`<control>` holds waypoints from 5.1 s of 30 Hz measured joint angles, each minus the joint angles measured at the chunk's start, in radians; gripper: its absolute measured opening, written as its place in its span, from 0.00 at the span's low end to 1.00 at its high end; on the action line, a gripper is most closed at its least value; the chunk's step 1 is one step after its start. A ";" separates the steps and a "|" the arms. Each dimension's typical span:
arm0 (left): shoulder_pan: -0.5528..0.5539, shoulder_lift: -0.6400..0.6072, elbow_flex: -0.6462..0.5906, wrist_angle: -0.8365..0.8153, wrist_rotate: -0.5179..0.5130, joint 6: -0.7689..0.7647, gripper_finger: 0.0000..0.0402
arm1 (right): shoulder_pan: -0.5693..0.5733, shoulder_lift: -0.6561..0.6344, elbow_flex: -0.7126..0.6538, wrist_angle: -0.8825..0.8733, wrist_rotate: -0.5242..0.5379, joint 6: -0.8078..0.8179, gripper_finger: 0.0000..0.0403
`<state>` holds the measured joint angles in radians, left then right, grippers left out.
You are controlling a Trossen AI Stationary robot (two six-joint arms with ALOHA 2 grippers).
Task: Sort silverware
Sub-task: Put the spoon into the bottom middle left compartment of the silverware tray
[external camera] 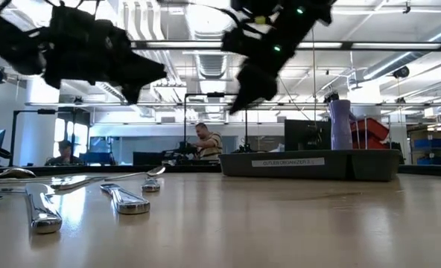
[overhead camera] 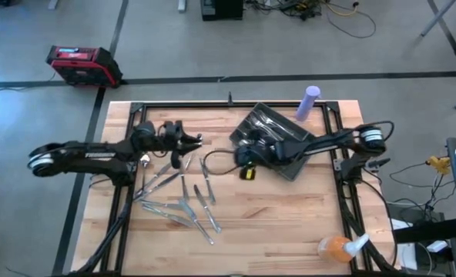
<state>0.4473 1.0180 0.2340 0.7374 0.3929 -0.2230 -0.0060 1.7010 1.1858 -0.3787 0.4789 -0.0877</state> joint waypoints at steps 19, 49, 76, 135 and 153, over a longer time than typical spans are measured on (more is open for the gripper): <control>0.006 -0.090 -0.066 -0.222 -0.210 0.005 0.44 | -0.335 -0.154 -0.388 0.212 -0.191 0.348 0.00; -0.020 -0.146 0.165 -1.347 -0.447 -0.400 0.56 | -0.323 -0.178 -0.390 0.255 -0.259 0.362 0.44; -0.232 0.339 0.333 -1.777 -0.453 -0.745 0.50 | -0.054 -0.267 -0.394 0.254 -0.090 0.297 0.47; -0.189 0.310 0.564 -1.406 -0.886 -0.290 0.01 | 0.115 -0.067 -0.478 0.502 0.012 0.364 0.47; 0.084 0.755 0.612 -0.596 -0.683 -0.100 0.49 | 0.148 -0.101 -0.472 0.565 -0.044 0.419 0.47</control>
<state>0.5308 1.7728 0.8459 0.1415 -0.2906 -0.3228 0.1417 1.6004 0.7136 0.1863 0.4347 0.3318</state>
